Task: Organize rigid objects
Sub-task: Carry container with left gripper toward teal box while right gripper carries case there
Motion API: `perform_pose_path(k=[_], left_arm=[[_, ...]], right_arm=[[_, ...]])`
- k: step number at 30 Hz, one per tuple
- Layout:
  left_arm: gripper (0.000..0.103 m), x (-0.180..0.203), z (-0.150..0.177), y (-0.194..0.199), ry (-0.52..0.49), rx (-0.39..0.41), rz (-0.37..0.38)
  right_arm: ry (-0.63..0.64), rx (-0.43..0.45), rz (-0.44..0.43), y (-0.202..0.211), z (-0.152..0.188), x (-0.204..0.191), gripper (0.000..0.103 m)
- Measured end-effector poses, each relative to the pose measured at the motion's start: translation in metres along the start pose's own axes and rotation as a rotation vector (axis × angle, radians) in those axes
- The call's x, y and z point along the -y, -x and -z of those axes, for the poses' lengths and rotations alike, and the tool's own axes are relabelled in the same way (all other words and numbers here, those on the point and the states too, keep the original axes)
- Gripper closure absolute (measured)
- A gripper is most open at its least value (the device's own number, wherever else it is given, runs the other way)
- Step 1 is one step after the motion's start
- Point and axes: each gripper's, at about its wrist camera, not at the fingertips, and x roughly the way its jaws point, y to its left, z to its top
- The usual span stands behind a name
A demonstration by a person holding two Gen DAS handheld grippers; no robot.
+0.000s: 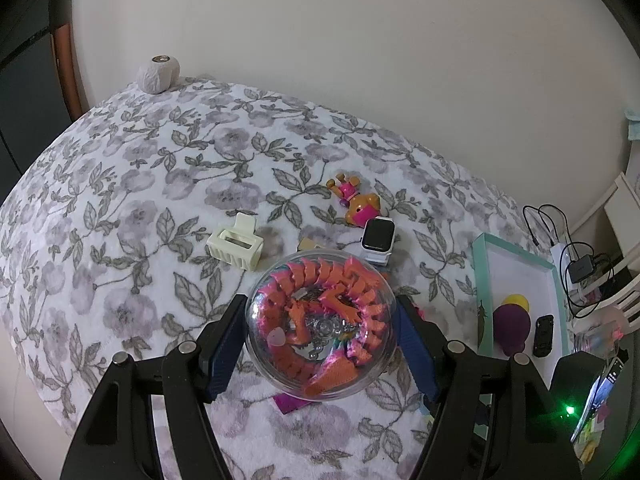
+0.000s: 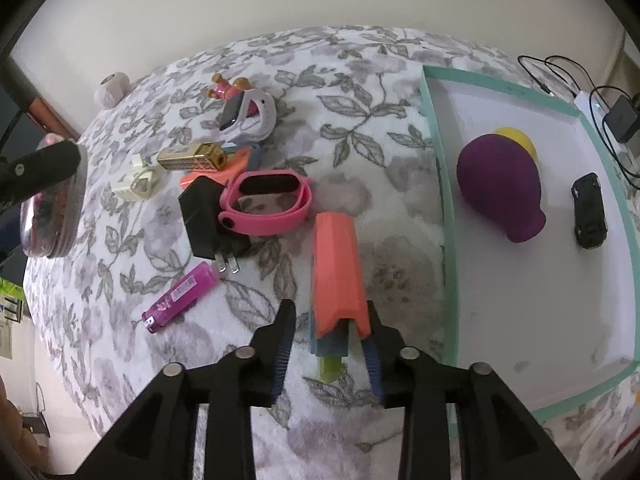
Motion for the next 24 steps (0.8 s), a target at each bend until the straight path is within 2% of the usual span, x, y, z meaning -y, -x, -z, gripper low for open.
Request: perform_pose_path(k=[4, 5, 6, 12, 17, 20, 24], left_arm=[[0.030, 0.000, 0.002, -0.003, 0.002, -0.008, -0.001], [0.030, 0.000, 0.002, -0.003, 0.004, -0.011, 0.000], [0.030, 0.000, 0.003, -0.004, 0.007, -0.014, 0.001], [0.030, -0.001, 0.003, -0.007, 0.018, -0.027, 0.000], [0.030, 0.001, 0.002, -0.004, 0.016, -0.018, 0.002], [0.030, 0.003, 0.001, 0.000, 0.013, -0.004, 0.016], [0.030, 0.014, 0.002, 0.009, -0.004, 0.028, 0.059]], right_arm=[[0.021, -0.016, 0.014, -0.006, -0.001, -0.006, 0.069], [0.029, -0.022, 0.024, -0.009, 0.000, -0.008, 0.072], [0.039, -0.031, 0.035, -0.011, 0.000, -0.010, 0.082], [0.059, -0.030, 0.052, -0.014, 0.000, -0.014, 0.084], [0.021, 0.037, 0.031, 0.005, -0.005, -0.006, 0.084], [-0.010, 0.107, 0.022, 0.026, -0.010, 0.001, 0.084], [-0.050, 0.226, 0.071, 0.060, -0.017, 0.018, 0.084]])
